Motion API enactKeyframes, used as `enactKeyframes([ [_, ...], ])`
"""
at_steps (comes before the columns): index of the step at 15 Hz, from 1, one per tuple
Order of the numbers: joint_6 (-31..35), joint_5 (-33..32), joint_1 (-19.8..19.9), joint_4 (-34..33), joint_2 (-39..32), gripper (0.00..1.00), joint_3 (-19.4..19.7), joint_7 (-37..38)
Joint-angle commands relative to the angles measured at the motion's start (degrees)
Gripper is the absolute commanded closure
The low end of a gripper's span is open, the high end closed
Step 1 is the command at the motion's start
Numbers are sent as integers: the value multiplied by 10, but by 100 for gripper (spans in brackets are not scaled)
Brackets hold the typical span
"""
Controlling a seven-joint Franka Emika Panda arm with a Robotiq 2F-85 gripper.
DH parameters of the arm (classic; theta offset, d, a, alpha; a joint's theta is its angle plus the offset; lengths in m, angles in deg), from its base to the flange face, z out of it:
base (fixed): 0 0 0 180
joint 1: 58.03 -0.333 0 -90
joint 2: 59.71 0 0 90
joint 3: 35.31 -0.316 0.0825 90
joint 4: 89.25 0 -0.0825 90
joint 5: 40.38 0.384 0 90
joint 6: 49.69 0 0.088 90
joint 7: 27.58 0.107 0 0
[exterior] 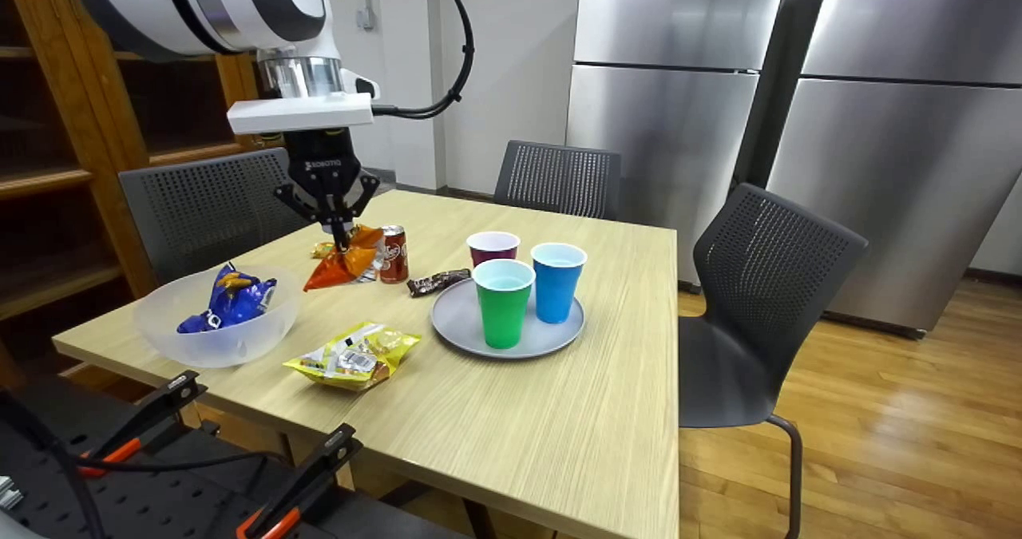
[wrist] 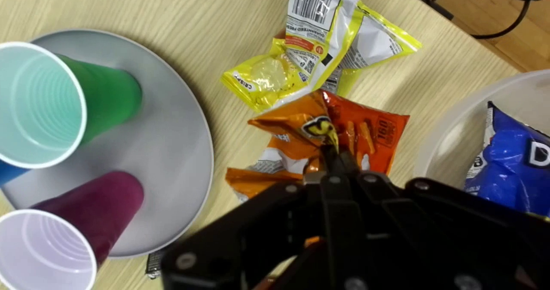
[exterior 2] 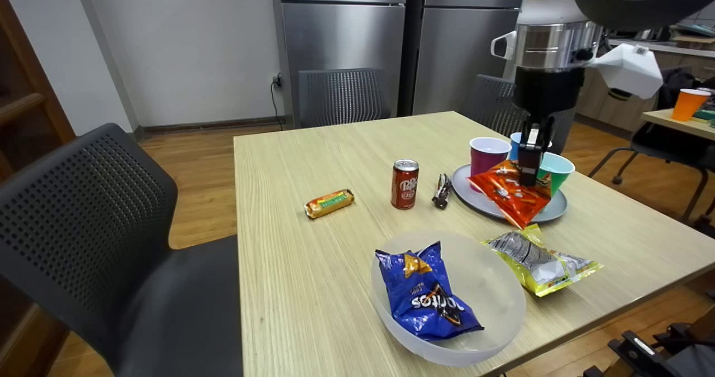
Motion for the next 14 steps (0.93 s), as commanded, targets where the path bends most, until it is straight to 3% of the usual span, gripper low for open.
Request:
enactKeyframes([
  [1,10,-18,-16,12,21,100,-22,30],
  [14,-3,-17,-69,-9,-22,100,-74,42],
])
